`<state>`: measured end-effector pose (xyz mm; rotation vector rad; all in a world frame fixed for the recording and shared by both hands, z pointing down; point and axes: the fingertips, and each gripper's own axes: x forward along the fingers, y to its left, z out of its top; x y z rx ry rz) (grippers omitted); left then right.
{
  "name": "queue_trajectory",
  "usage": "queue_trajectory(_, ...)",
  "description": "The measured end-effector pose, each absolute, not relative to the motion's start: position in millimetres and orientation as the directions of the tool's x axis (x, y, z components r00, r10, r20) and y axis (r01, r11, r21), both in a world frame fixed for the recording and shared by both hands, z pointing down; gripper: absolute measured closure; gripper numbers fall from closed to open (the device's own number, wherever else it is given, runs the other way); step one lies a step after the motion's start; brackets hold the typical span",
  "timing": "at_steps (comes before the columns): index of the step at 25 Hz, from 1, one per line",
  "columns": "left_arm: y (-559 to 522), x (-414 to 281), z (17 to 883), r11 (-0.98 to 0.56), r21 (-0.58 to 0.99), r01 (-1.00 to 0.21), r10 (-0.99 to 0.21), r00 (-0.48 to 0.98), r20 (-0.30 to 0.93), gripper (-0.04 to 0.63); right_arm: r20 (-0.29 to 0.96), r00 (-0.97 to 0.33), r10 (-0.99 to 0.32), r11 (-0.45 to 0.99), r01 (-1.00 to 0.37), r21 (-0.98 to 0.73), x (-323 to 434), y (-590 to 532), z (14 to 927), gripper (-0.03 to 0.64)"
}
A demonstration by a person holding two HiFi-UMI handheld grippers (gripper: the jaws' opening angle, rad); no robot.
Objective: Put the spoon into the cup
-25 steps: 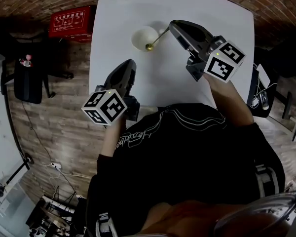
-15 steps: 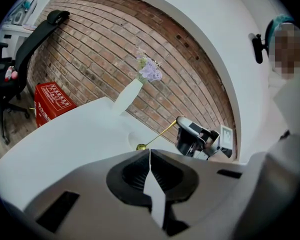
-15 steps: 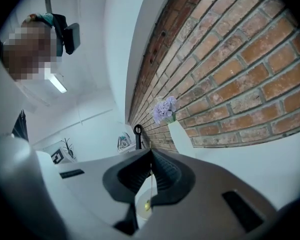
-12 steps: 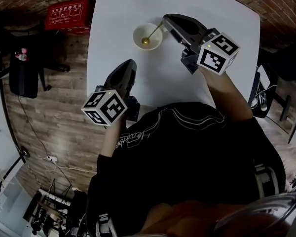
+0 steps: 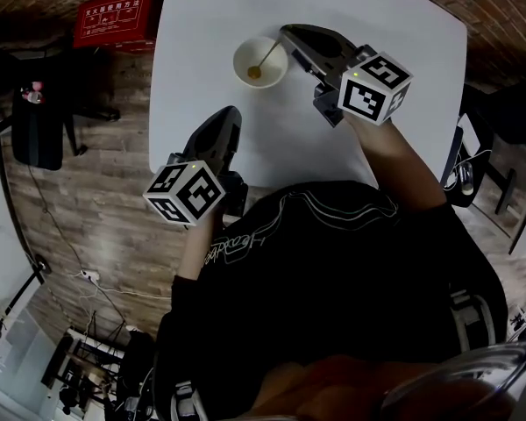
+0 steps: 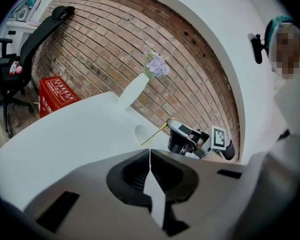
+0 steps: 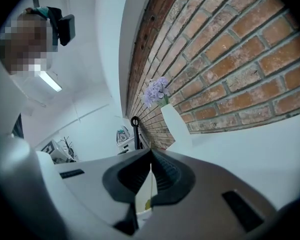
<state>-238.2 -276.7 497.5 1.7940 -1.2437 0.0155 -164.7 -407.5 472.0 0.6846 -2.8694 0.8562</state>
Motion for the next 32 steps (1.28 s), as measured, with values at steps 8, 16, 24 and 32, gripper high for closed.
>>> queue_trajectory(8,-277,-244,498,-0.047,0.656,-0.753,-0.733,0.473,0.490,0.588,0.208,-0.900,-0.383,0.735,-0.433,-0.522,-169,-405,487,0.617)
queue_trajectory(16,-277,-246,504,-0.032,0.658,-0.752,-0.728,0.469,0.501,0.588,0.202,-0.902,-0.383,0.724,-0.428,-0.540,-170,-407,493,0.617)
queue_trajectory(24,-277,-249,507,-0.025,0.659,-0.752,-0.729,0.464,0.503,0.588,0.205,-0.897,-0.391,0.705,-0.436,-0.560,-168,-413,500,0.617)
queue_trajectory(32,-277,-241,510,-0.029,0.663,-0.748,-0.724,0.473,0.502,0.588,0.205,-0.892,-0.402,0.681,-0.441,-0.585,-159,-418,504,0.615)
